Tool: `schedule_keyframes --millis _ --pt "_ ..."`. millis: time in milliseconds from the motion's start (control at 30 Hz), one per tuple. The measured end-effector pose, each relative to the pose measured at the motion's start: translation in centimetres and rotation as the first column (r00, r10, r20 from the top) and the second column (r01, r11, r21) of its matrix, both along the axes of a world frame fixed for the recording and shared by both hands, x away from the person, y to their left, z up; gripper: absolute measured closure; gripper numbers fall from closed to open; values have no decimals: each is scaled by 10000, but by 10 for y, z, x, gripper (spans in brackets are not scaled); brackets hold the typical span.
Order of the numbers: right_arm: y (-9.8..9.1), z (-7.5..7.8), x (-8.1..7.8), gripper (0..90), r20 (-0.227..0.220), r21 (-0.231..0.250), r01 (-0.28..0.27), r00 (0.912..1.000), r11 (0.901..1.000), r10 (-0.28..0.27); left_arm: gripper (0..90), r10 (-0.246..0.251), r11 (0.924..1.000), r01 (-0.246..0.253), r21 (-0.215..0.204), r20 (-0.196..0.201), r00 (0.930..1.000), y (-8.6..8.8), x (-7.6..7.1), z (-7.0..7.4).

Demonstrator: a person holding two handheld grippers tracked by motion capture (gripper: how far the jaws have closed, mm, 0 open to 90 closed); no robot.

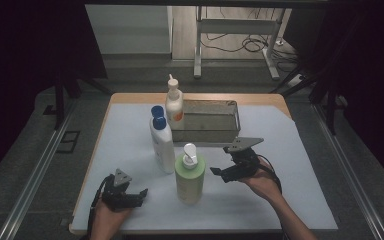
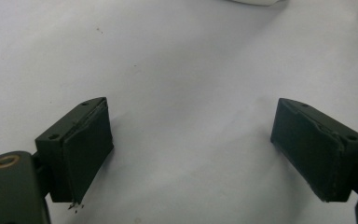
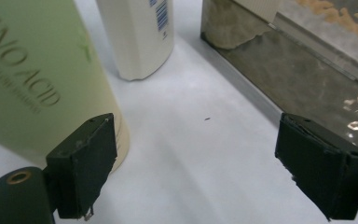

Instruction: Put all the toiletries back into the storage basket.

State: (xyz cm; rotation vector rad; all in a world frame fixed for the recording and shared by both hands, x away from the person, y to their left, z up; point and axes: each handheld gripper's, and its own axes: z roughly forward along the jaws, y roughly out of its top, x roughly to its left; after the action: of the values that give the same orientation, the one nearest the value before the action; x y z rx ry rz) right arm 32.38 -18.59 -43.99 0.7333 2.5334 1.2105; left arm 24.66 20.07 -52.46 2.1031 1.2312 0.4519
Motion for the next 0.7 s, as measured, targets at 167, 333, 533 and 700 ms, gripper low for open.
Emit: schedule_keyframes --millis 167,333,533,700 --pt "-1 -5 -10 133 -173 -160 -345 9993 9993 343 120 3 10000 -3 -5 1 10000 0 0 0" --pt "0 -11 -18 101 -298 -293 -641 9976 9975 632 120 -1 10000 1 7 0 10000 0 0 0" --pt "1 -16 -27 40 -416 -326 -898 9952 9954 884 120 -2 10000 2 11 2 10000 0 0 0" --pt "3 -17 -34 26 -496 -268 -1169 9921 9928 1155 120 -7 10000 7 17 -2 10000 0 0 0"
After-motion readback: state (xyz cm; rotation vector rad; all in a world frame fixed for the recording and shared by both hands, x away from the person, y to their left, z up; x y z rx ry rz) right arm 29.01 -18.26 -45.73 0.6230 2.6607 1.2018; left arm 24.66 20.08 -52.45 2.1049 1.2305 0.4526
